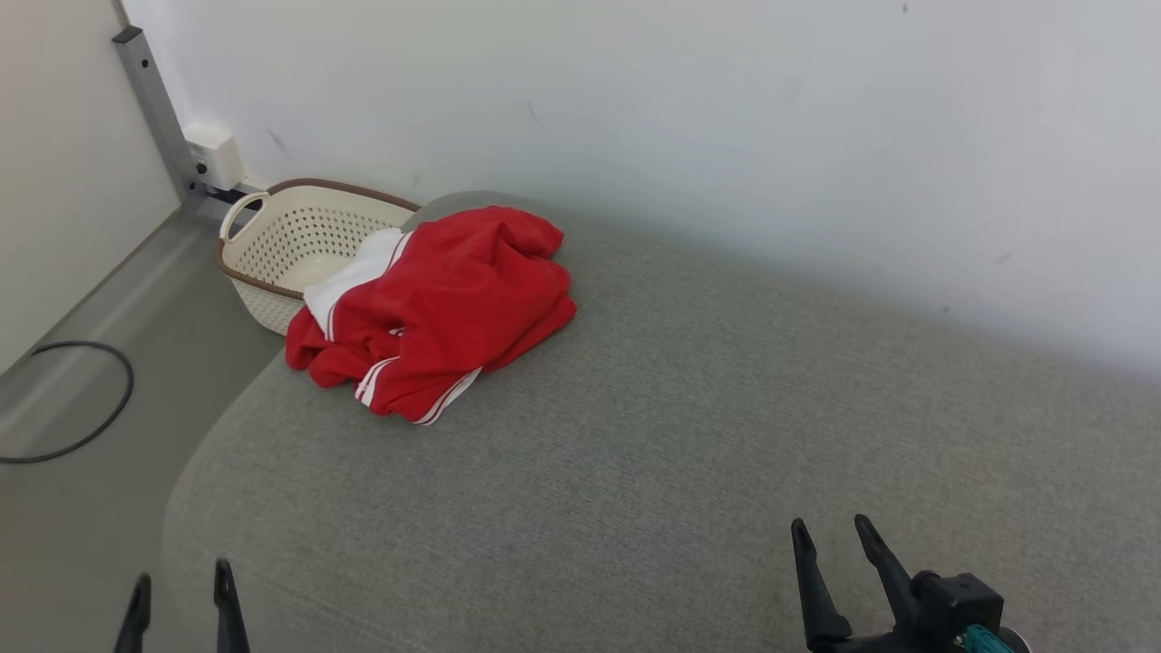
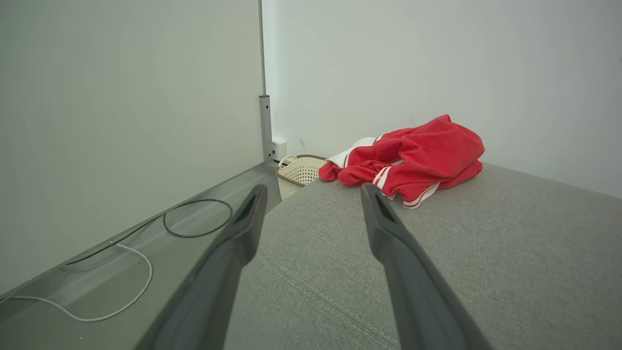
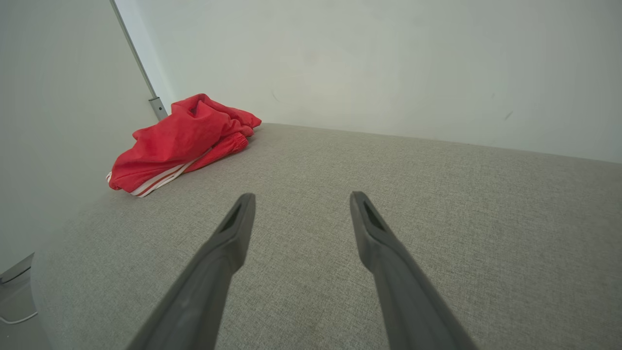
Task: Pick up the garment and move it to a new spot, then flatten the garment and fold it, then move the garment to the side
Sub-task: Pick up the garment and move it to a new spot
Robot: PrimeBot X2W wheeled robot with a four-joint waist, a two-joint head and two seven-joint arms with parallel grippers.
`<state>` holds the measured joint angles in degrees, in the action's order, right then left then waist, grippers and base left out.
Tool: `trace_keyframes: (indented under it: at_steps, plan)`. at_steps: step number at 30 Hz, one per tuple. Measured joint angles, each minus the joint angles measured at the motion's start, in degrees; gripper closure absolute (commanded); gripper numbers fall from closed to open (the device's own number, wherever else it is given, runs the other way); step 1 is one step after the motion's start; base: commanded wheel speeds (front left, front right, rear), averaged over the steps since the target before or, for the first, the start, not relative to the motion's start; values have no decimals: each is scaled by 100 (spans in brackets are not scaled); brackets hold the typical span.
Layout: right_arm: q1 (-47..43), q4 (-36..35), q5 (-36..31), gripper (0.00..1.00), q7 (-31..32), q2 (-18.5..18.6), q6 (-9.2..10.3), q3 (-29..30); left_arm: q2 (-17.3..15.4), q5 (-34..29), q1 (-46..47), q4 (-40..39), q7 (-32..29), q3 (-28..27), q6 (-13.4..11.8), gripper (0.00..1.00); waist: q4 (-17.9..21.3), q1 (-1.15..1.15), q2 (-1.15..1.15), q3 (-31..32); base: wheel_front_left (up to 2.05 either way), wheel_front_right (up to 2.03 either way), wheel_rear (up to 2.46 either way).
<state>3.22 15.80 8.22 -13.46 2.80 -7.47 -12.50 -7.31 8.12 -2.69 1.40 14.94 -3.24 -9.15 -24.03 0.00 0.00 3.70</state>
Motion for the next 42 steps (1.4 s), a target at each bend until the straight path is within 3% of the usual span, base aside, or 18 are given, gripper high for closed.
trace_keyframes:
  at_steps: [5, 14, 28, 42]
  plan:
    - [153, -10, -2, 0, 23, -2, 0, -101, -103, 209, 523, -67, -49, -35, 158, 0, 192, 1, 0, -68, 0, 0, 0]
    - [648, -68, -27, 0, 43, 4, 0, -514, -579, 687, 2052, 288, -464, -272, 537, 0, 782, 1, 0, -344, 0, 0, 0]
    - [1101, 0, 42, 0, -66, 68, 0, -670, -1384, 1077, 3610, 2009, -1011, -459, 990, 0, 1969, 1, 1, -916, 0, 0, 0]
    - [1339, 66, 119, 0, -127, 55, 0, -775, -1871, 1246, 4437, 3574, -1367, -375, 1315, 0, 2828, 1, 1, -1430, 0, 0, 0]
